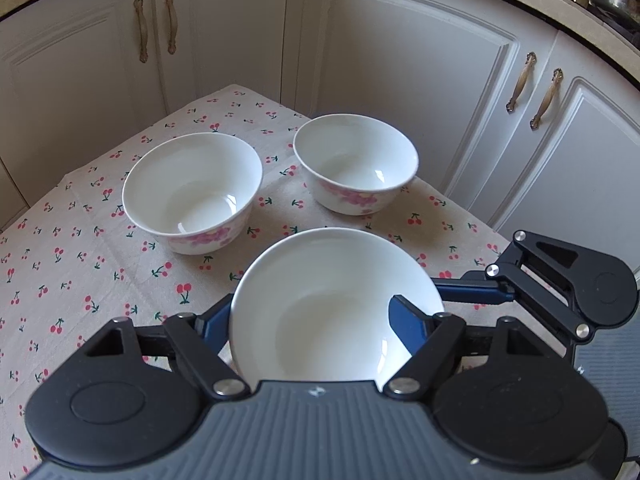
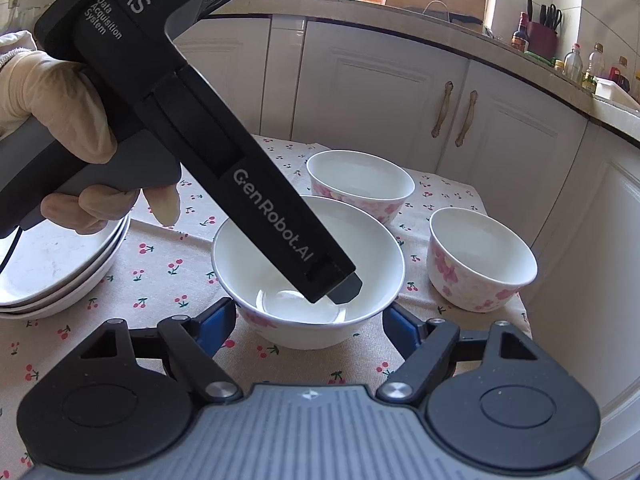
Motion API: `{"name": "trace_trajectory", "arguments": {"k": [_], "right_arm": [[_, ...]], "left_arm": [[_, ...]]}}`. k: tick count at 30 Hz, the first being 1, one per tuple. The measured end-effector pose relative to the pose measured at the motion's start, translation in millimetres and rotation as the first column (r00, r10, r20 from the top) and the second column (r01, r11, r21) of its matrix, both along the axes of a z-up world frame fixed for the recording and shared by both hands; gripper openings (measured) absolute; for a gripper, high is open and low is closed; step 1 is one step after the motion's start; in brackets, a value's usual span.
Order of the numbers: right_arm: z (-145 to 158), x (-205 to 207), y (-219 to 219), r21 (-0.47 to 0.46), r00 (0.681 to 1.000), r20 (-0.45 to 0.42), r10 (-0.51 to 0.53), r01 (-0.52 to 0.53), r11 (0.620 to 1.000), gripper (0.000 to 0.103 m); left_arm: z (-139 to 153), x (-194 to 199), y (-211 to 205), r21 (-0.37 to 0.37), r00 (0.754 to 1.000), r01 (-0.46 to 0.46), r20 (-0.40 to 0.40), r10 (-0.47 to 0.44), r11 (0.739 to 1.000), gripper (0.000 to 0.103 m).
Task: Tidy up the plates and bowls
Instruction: 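Lift the bowl with the left tool and carry it toward the plate stack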
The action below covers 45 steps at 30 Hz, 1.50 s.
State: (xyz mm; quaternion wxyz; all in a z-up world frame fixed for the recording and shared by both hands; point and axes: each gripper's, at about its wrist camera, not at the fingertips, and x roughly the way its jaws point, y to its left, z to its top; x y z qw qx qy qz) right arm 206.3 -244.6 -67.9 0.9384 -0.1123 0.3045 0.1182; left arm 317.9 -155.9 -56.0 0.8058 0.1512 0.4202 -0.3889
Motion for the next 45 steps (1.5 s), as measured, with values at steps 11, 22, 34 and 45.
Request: {"name": "trace_trajectory", "arguments": {"k": [11, 22, 34, 45], "right_arm": [[20.3, -40.8, 5.8, 0.018, 0.999, -0.004, 0.039, -0.039, 0.999, 0.084], [25.9, -82.5, 14.3, 0.025, 0.995, -0.033, 0.093, -0.092, 0.995, 0.084], [10.0, -104.0, 22.8, 0.065, 0.982, -0.121, 0.147, -0.140, 0.988, 0.084], [2.8, -105.0, 29.7, 0.055, 0.970, -0.167, 0.177, -0.170, 0.984, 0.084]], "left_arm": [[18.9, -44.7, 14.2, -0.015, 1.000, -0.017, 0.012, 0.017, 1.000, 0.080], [21.3, -92.2, 32.8, -0.038, 0.999, -0.046, 0.004, 0.046, 0.998, 0.080], [0.8, -122.6, 48.6, -0.013, 0.997, -0.072, -0.033, 0.072, 0.997, 0.080], [-9.0, -126.9, 57.1, -0.014, 0.994, -0.086, -0.070, 0.085, 0.996, 0.080]]}}
